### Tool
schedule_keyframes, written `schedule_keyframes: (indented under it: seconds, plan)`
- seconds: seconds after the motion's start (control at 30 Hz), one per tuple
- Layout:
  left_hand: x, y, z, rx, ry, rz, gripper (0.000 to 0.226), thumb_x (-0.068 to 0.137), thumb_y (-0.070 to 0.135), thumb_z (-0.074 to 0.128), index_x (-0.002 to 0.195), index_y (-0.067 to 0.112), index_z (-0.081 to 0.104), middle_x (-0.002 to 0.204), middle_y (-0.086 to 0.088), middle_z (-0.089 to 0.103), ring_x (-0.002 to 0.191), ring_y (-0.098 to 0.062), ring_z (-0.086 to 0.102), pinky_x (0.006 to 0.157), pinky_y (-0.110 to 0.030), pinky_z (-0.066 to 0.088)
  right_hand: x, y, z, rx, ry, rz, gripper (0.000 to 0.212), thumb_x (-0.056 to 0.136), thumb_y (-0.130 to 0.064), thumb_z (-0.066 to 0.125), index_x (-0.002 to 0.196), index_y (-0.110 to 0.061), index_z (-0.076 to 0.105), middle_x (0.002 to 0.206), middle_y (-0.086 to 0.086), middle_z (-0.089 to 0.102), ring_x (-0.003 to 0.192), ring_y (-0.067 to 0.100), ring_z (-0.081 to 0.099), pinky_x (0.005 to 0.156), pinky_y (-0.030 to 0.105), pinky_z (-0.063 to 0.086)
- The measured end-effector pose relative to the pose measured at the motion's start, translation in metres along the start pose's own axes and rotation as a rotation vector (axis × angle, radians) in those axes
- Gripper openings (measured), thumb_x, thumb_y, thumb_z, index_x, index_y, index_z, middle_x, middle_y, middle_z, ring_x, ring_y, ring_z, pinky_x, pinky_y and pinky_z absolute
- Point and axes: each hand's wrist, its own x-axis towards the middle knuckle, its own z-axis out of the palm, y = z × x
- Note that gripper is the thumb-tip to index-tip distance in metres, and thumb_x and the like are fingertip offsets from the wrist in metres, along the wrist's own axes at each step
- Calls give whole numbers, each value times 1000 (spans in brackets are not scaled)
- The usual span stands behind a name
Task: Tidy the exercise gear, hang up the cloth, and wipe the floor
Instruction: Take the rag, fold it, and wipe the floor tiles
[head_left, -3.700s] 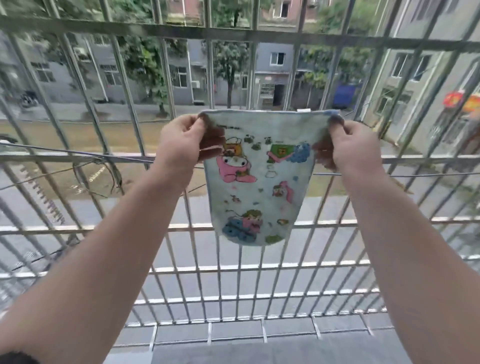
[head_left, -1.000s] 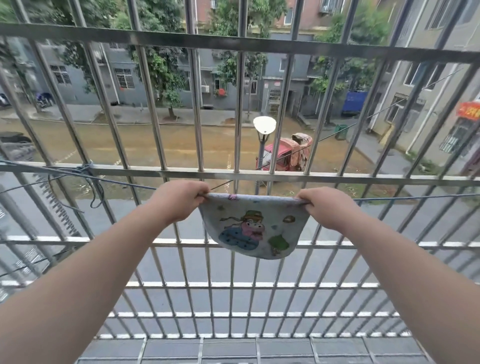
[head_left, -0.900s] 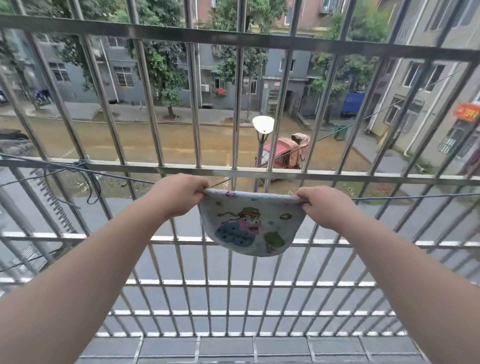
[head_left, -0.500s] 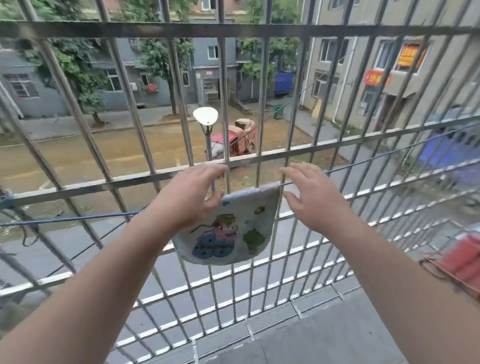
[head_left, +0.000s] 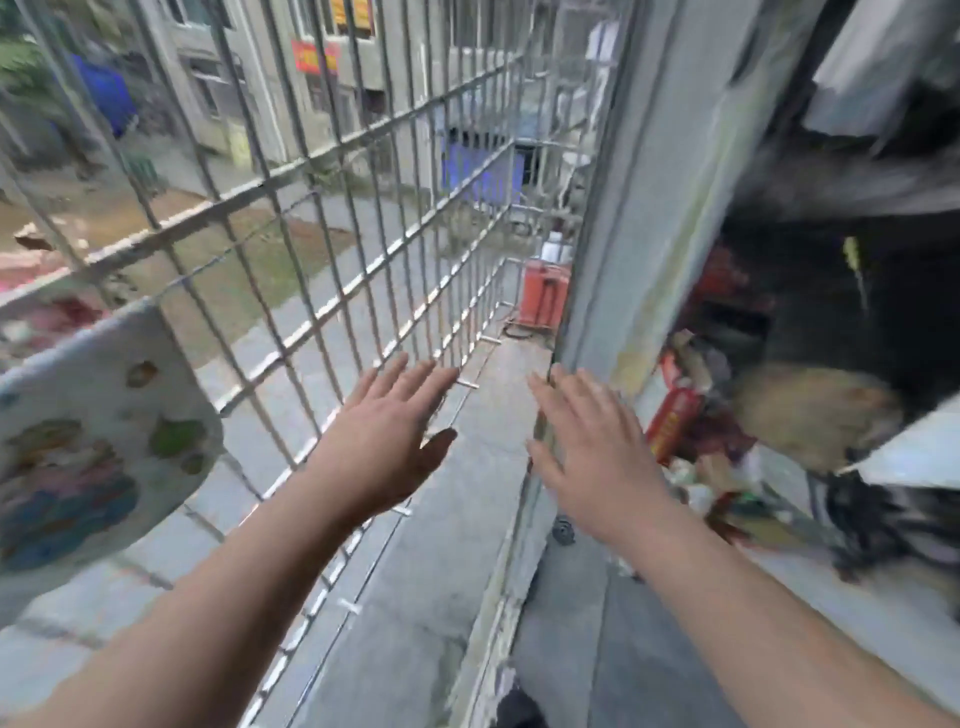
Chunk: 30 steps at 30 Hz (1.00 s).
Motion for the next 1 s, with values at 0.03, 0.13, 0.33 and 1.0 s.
schedule_keyframes:
  seconds: [0.03, 0.13, 0.33, 1.0]
  plan:
    - [5, 24, 10, 2, -12, 49, 67, 97, 55, 36, 155, 35, 8, 165, 3, 12, 152, -24, 7, 123, -42, 4, -22, 21, -2, -13, 11, 52, 66, 93, -49, 35, 154, -27, 25, 160, 5, 29, 146, 29, 24, 118, 48, 22]
    - [14, 98, 38, 37, -45, 183, 68, 97, 57, 33, 155, 34, 8, 164, 1, 14, 152, -26, 8, 123, -46, 9, -82, 79, -8, -34, 49, 200, 64, 91, -44, 42, 152, -26, 29, 158, 4, 32, 145, 29, 25, 116, 51, 27]
    - [38, 254, 82, 40, -138, 429, 68, 97, 54, 39, 155, 33, 10, 164, -2, 14, 152, -28, 6, 123, -48, 8, -197, 201, -19, -26, 96, 398, 60, 89, -38, 52, 146, -28, 36, 153, 1, 38, 143, 28, 31, 108, 53, 35]
    - [125, 811, 182, -102, -231, 1109, 64, 97, 54, 34, 154, 32, 13, 164, -1, 13, 152, -27, 4, 122, -52, 8, -544, 525, -103, -185, 137, 1249, 59, 96, -44, 45, 150, -28, 30, 157, 2, 33, 147, 27, 22, 118, 50, 25]
